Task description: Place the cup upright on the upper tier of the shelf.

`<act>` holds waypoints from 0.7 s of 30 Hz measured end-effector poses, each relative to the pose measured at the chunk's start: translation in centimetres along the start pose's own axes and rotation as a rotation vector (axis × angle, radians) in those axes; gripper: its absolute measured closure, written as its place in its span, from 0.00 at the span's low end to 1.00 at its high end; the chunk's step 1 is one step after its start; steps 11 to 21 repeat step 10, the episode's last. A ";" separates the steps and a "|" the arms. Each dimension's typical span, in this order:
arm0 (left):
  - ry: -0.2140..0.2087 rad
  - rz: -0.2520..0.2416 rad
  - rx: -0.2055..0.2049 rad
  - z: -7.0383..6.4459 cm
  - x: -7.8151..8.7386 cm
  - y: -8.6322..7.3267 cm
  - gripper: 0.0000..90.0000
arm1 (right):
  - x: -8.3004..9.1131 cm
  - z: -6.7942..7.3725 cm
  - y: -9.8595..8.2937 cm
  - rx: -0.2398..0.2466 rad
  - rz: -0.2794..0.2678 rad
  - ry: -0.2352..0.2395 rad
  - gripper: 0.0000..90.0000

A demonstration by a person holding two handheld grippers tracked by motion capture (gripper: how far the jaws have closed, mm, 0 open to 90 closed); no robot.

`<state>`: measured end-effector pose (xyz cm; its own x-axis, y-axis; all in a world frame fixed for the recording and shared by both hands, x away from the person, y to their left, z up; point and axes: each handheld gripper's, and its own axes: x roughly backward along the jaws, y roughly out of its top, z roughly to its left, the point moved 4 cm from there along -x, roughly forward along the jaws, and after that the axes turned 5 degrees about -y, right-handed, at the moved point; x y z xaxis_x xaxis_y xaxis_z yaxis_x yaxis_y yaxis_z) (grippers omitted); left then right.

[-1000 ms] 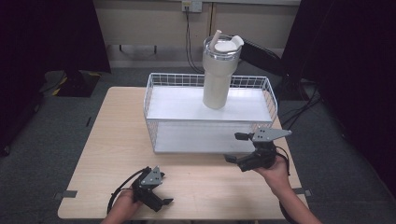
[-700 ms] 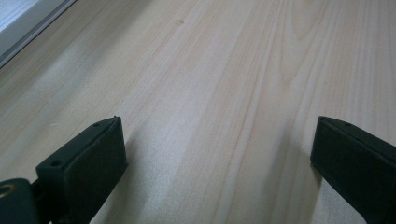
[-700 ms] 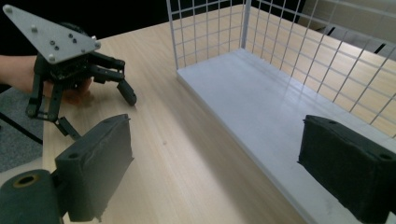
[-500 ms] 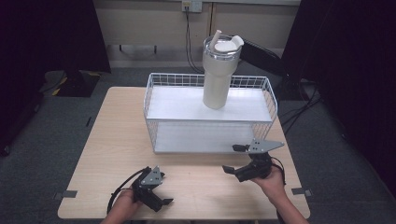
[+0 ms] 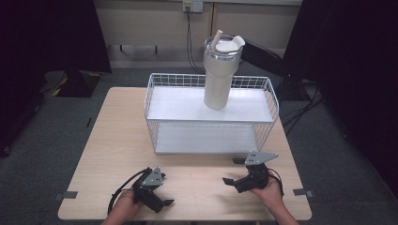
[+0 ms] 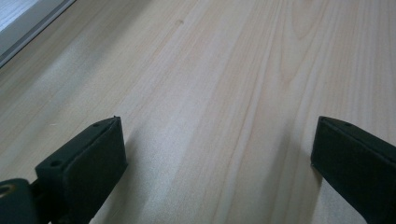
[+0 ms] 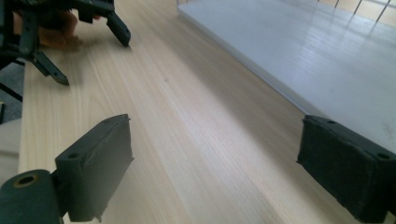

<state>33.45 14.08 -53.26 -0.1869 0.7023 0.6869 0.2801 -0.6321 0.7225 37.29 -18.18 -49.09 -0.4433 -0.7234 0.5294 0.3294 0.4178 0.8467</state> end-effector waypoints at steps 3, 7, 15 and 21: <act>0.000 0.000 0.000 0.0 0.0 0.0 0.03 | -0.2 0.0 -0.5 0.012 0.027 -0.007 0.10; 0.000 0.000 0.000 0.0 0.0 0.0 0.03 | -0.5 0.1 -1.1 0.023 0.048 -0.008 0.10; 0.000 -0.001 0.001 0.0 0.0 0.0 0.03 | -0.7 0.1 -1.4 0.028 0.061 -0.013 0.10; 0.000 -0.001 0.001 0.0 0.0 0.0 0.03 | -0.7 0.1 -1.4 0.028 0.061 -0.013 0.10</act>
